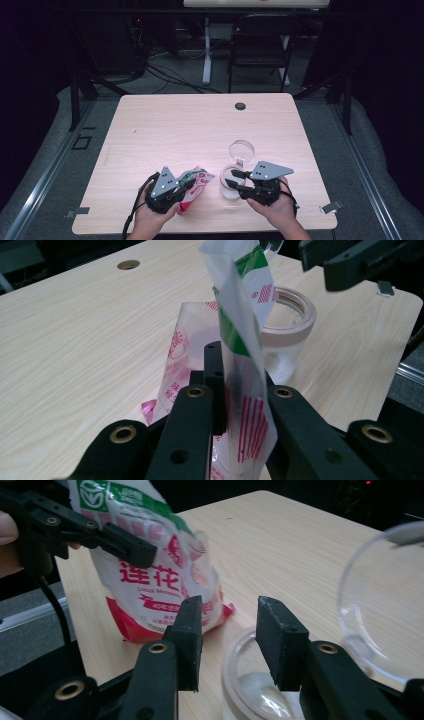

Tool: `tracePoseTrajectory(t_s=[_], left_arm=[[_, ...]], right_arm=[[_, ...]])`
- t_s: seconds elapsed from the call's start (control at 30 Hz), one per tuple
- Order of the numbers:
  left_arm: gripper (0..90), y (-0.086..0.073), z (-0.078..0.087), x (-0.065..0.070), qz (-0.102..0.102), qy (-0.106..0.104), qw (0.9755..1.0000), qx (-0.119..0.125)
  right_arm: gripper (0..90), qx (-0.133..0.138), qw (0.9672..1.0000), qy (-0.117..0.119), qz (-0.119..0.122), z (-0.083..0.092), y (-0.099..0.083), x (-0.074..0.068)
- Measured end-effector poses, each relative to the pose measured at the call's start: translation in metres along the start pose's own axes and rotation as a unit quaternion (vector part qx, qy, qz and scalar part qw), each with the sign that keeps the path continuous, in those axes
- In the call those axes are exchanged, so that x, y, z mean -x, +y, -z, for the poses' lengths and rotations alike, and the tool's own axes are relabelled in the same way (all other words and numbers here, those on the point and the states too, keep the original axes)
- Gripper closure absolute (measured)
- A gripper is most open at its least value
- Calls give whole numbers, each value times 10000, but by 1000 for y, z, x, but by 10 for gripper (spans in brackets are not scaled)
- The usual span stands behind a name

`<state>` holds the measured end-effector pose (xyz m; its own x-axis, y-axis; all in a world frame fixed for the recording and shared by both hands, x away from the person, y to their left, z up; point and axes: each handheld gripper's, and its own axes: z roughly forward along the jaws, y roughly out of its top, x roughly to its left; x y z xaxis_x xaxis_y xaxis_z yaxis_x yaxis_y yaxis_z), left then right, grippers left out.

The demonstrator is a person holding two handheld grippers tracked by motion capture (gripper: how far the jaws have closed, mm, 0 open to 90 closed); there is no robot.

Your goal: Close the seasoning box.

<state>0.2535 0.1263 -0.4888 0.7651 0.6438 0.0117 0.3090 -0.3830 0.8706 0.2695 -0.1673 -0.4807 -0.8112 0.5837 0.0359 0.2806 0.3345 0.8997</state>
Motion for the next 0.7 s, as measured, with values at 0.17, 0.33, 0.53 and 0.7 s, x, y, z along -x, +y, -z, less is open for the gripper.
tracePoseTrajectory(t_s=[0.17,0.33,0.53,0.7], left_arm=[[863,-1,1,0,75,-49,10000,20],[865,0,0,1,66,-44,10000,1],[866,0,0,2,70,-40,10000,15],[865,0,0,2,70,-53,10000,22]], right_arm=[[659,-131,9995,202,187,-15,8,-7],[656,-156,9991,330,194,-27,15,-7],[649,-370,9983,354,289,-42,14,-8],[651,-396,9977,388,393,-49,16,-11]])
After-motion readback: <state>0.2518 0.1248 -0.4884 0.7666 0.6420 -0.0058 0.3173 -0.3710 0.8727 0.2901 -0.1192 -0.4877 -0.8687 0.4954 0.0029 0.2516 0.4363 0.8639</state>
